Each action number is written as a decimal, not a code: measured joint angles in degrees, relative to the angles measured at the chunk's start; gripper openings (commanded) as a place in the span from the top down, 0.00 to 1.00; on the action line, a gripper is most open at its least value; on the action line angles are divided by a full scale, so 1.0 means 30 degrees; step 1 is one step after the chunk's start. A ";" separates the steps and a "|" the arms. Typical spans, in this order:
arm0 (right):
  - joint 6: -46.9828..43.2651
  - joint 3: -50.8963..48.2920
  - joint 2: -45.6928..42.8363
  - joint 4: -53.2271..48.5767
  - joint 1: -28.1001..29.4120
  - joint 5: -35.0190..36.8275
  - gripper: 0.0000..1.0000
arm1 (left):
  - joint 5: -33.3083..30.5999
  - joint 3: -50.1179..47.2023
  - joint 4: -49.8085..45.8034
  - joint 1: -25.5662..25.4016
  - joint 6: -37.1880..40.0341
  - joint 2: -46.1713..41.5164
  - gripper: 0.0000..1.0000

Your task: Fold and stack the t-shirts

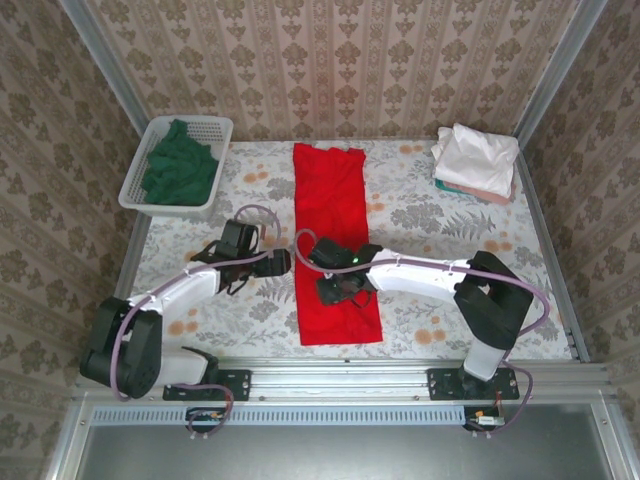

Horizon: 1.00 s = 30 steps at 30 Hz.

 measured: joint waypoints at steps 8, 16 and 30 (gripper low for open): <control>-0.0153 -0.0517 -0.1086 0.0255 0.0066 -0.1559 0.63 | 0.0000 0.0000 -0.0109 0.0000 0.0007 -0.0080 0.00; 0.0648 -0.5770 -1.0047 0.0590 -0.4539 0.0022 0.70 | -0.0270 0.0095 -0.0743 -0.0423 0.0087 -0.0080 0.00; 0.0998 -0.6339 -0.2754 0.1268 -0.4619 0.0801 0.71 | -0.1231 0.2827 -0.1443 -0.6798 0.0175 0.2914 0.27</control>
